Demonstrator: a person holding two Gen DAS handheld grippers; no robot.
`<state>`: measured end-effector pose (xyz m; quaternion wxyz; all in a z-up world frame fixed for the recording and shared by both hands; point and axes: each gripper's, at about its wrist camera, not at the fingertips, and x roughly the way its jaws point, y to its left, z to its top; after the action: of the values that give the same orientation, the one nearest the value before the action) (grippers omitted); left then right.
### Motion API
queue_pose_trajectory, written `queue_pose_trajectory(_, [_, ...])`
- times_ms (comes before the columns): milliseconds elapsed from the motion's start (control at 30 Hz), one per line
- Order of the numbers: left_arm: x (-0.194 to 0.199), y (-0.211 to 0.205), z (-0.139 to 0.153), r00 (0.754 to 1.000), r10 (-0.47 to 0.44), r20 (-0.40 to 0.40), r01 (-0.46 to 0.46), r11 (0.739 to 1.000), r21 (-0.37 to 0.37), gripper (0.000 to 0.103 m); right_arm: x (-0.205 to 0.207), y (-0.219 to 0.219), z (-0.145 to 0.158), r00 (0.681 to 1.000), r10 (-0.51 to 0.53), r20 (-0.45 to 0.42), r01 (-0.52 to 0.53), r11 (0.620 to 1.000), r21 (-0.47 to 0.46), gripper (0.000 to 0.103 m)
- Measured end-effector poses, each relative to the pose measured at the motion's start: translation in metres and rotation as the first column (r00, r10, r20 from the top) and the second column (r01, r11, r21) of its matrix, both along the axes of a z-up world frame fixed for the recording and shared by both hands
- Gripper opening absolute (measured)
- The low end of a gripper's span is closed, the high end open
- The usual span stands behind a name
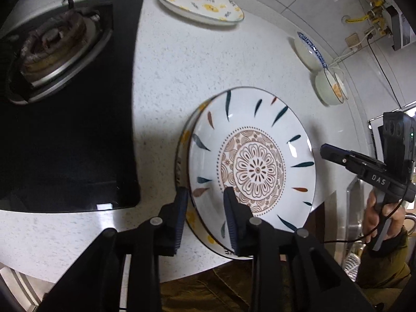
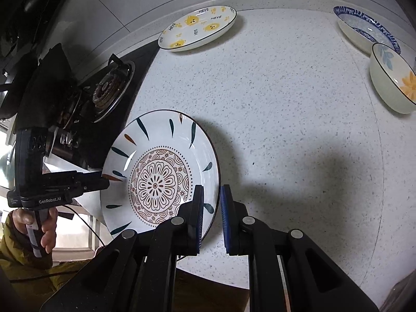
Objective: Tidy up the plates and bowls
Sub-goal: 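Lift the mandala plate with both grippers and carry it over the bear plate, then lower the mandala plate onto the bear plate and open both grippers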
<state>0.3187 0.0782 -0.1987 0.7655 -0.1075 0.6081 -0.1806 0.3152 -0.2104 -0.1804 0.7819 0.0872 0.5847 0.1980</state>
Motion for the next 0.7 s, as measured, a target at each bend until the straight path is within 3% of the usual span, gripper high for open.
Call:
queue_pose_trajectory(100, [-0.005,0.007,0.015,0.998,0.015,0.062,-0.017,1.0,0.021,0.029,-0.001,-0.006,0.01,1.0,-0.015,0.026,0.015,1.0,0.025,0.013])
queue_pose_trajectory(200, [-0.006,0.019,0.031,0.995,0.042,0.093,-0.039,0.999,-0.034,0.031,-0.003,-0.011,0.022,0.998,-0.029,0.063,0.025,0.998,0.052,0.02])
queue_pose_trajectory(333, [-0.009,0.032,0.056,0.976,0.081,0.201,-0.063,0.994,-0.093,0.034,-0.003,-0.014,0.04,0.99,-0.047,0.135,0.039,0.997,0.063,0.043])
queue_pose_trajectory(500, [-0.001,0.042,0.084,0.958,0.114,0.264,-0.066,0.981,-0.183,0.034,0.011,-0.02,0.063,0.978,-0.068,0.2,0.049,0.994,0.099,0.05])
queue_pose_trajectory(700, [0.037,0.049,0.123,0.935,0.114,0.335,-0.065,0.986,-0.155,0.034,0.048,-0.02,0.089,0.96,-0.075,0.269,0.044,0.992,0.116,0.06])
